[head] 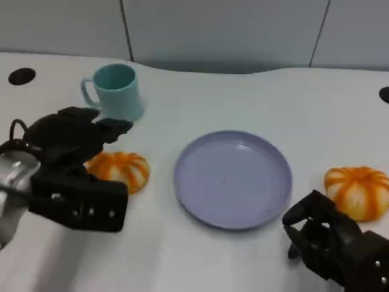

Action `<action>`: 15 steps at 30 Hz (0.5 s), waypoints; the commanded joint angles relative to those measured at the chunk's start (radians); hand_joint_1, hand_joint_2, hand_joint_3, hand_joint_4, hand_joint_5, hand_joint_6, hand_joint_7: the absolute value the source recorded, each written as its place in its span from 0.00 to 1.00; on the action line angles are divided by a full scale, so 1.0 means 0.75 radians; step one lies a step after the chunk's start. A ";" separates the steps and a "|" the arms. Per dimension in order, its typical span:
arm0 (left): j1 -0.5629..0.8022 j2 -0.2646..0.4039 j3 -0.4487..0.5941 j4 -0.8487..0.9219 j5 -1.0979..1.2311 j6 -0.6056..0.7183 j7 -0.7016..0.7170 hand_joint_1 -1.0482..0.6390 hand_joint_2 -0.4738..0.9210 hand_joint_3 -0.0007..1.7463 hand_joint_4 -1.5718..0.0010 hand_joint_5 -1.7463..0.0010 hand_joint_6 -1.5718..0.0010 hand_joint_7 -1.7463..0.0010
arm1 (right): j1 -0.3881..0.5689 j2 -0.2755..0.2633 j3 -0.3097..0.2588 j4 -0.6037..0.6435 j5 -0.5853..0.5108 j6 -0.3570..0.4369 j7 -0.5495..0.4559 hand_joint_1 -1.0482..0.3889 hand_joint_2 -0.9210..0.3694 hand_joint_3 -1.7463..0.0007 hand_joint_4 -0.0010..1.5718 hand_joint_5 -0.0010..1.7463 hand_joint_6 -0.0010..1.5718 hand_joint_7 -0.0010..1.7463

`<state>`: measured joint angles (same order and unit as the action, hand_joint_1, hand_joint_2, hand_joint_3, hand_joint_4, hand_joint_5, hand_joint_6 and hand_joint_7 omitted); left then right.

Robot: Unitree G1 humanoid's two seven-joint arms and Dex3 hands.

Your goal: Grasp the bread from the table and place it into the plate.

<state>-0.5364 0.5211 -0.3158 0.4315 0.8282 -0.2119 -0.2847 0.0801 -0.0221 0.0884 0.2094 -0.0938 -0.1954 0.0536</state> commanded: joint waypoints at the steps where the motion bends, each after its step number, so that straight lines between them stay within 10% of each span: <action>1: -0.177 -0.076 -0.105 0.331 0.015 0.024 0.020 0.13 1.00 0.00 1.00 1.00 0.93 1.00 | 0.021 -0.021 -0.009 -0.020 0.001 -0.004 0.001 0.52 0.00 0.80 0.38 1.00 0.24 1.00; 15: -0.415 -0.362 -0.358 1.101 0.041 0.085 0.332 0.15 0.92 0.00 0.97 0.99 0.89 0.99 | 0.057 -0.019 -0.018 -0.068 0.037 0.014 0.021 0.53 0.00 0.80 0.39 1.00 0.23 1.00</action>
<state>-0.8283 0.2768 -0.5606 1.1906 0.8508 -0.1630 -0.0753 0.1110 -0.0256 0.0935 0.1752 -0.0865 -0.1812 0.0654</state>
